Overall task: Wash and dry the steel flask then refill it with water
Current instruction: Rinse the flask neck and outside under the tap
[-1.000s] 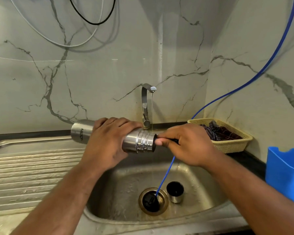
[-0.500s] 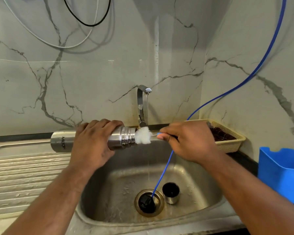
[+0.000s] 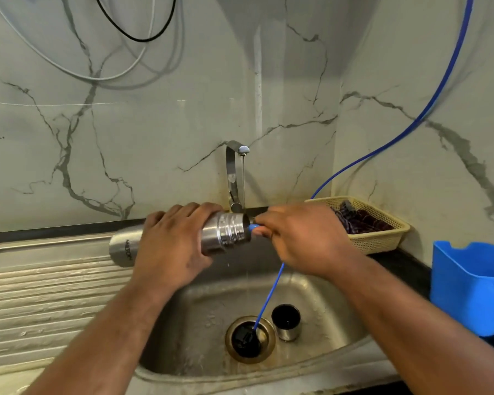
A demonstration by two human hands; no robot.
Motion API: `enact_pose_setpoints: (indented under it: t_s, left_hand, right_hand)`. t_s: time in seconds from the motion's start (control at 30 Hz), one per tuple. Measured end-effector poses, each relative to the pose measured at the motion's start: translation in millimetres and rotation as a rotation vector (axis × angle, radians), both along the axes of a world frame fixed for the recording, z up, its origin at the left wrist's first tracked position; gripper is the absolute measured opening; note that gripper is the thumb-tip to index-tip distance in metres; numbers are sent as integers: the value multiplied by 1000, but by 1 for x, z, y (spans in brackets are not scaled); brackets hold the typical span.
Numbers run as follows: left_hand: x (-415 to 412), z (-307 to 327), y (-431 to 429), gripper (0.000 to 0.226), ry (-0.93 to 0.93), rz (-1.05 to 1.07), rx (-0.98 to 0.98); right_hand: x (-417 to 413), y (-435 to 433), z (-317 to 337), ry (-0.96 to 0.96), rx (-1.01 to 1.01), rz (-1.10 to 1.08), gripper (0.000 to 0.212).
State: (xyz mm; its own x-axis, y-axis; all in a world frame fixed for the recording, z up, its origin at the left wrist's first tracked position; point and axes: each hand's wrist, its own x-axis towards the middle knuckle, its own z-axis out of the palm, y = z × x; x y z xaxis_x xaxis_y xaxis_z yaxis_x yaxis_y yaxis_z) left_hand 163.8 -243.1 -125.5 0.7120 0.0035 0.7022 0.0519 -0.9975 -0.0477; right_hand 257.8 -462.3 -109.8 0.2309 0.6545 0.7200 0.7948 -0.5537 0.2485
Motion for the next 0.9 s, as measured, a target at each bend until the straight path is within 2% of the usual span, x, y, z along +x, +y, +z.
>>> enact_pose_setpoints:
  t_s: [0.17,0.23,0.3,0.37,0.5,0.67,0.9]
  left_hand:
    - [-11,3,36,83,-6,101,-102]
    - [-10,2,32,82,-14,101,-56]
    - [-6,2,16,80,-8,30,6]
    - [-2,1,2,81,11,-37,21]
    - [-3,2,11,88,31,-8,-61]
    - [-22,11,62,80,-75,144,-122]
    - [-20,13,65,77,-134,110,-78]
  right_hand:
    - [15,-34,17,16,146,58,33]
    - [6,-21,11,-10,94,29,27]
    - [-3,-5,1,-5,26,17,9]
    - [-7,3,-4,17,-3,5,5]
    - [0,-8,4,10,28,21,21]
    - [18,-49,23,85,183,22,21]
    - [12,-63,35,185,181,0,20]
